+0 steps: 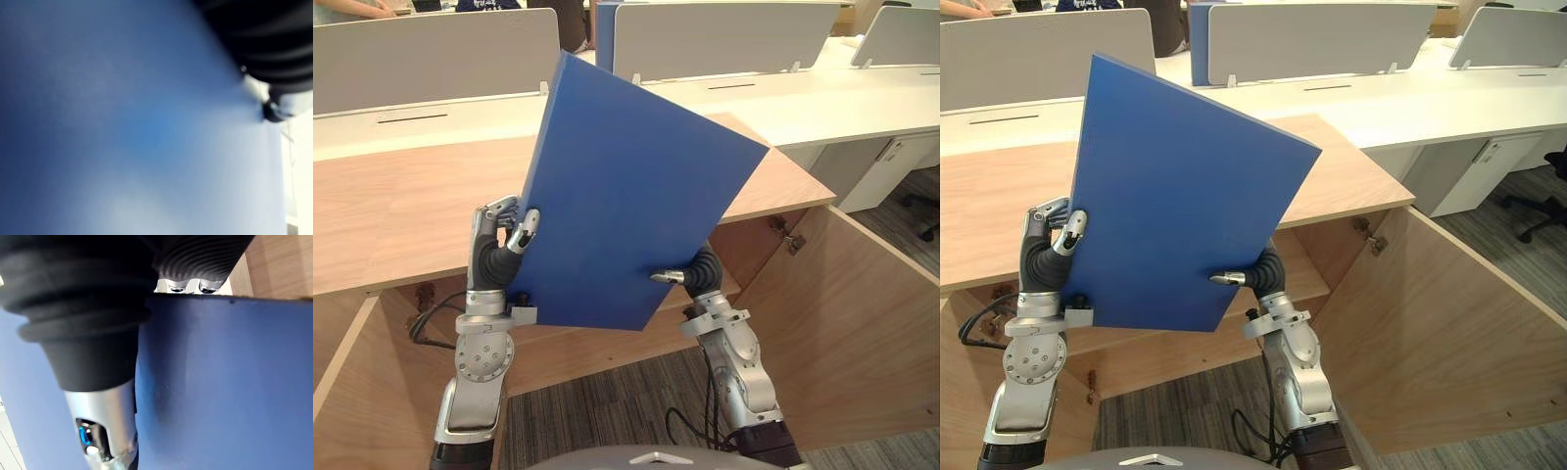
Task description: Walk over to the cabinet, pick up the folder, carry it to the office cabinet, place the folder inside the office cabinet, then close the office cabinet door
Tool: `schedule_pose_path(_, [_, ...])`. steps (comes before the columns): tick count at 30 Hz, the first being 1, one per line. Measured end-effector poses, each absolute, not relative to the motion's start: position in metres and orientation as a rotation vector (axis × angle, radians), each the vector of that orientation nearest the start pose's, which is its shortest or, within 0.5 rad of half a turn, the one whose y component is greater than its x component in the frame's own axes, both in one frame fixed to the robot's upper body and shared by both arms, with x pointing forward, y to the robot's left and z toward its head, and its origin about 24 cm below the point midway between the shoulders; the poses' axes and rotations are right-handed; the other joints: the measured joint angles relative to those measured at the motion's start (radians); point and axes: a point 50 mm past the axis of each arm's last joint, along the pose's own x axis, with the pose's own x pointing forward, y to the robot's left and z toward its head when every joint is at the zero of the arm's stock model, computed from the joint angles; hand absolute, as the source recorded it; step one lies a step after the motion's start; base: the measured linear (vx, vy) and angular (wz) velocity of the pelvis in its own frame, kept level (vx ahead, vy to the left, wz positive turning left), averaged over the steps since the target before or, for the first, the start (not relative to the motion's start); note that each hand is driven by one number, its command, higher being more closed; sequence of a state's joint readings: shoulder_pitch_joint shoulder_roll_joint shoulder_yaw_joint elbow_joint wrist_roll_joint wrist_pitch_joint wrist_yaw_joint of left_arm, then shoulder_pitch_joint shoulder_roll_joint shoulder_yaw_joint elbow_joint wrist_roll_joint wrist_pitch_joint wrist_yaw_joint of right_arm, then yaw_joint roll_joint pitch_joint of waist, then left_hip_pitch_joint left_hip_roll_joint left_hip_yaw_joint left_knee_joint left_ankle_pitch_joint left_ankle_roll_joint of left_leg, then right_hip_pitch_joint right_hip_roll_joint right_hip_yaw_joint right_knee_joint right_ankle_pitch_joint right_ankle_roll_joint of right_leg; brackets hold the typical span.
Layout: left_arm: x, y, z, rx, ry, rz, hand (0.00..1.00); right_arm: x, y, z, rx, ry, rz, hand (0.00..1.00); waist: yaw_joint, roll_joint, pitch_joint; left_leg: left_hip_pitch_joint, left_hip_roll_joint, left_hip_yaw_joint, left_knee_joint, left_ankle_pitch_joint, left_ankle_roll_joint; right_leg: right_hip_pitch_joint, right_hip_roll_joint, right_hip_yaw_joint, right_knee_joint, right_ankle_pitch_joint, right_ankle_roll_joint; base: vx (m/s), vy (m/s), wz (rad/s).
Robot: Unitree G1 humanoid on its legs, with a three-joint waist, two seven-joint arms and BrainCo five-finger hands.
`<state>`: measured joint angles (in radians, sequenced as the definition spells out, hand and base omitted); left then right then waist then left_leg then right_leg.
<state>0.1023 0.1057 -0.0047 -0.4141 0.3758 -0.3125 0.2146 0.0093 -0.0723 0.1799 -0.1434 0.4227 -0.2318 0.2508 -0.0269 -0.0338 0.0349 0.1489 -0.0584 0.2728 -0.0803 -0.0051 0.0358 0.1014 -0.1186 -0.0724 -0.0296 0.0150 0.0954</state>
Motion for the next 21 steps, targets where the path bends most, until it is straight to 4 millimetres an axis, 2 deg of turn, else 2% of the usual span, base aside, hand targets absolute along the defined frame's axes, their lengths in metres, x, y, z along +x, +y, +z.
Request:
schedule_pose_path(16, [0.209, 0.161, 0.144, 0.404, -0.68, 0.2, 1.0, 0.245, -0.11, 0.103, 0.363, -0.389, 0.433, 1.0, 0.004, 0.002, -0.011, -0.006, 0.0, -0.024, -0.001, 0.015, 0.002, 0.0, 0.0, -0.024, 0.012, -0.01, -0.014, -0.01, -0.005, 0.04])
schedule_pose_path(17, [0.209, 0.161, 0.144, 0.393, -0.68, 0.202, 0.0, 0.246, -0.109, 0.104, 0.369, -0.396, 0.434, 1.0, 0.003, 0.002, -0.011, -0.007, 0.001, -0.024, -0.006, 0.016, 0.002, 0.0, 0.0, -0.024, 0.012, -0.01, -0.014, -0.04, -0.009, 0.0])
schedule_pose_path(21, [0.209, 0.157, 0.144, 0.376, -0.683, 0.197, 0.0, 0.246, -0.106, 0.106, 0.378, -0.406, 0.423, 1.0, 0.003, -0.001, -0.015, -0.008, 0.002, -0.024, -0.006, 0.016, 0.003, -0.001, -0.001, -0.024, 0.011, -0.01, -0.014, -0.02, -0.002, 0.0])
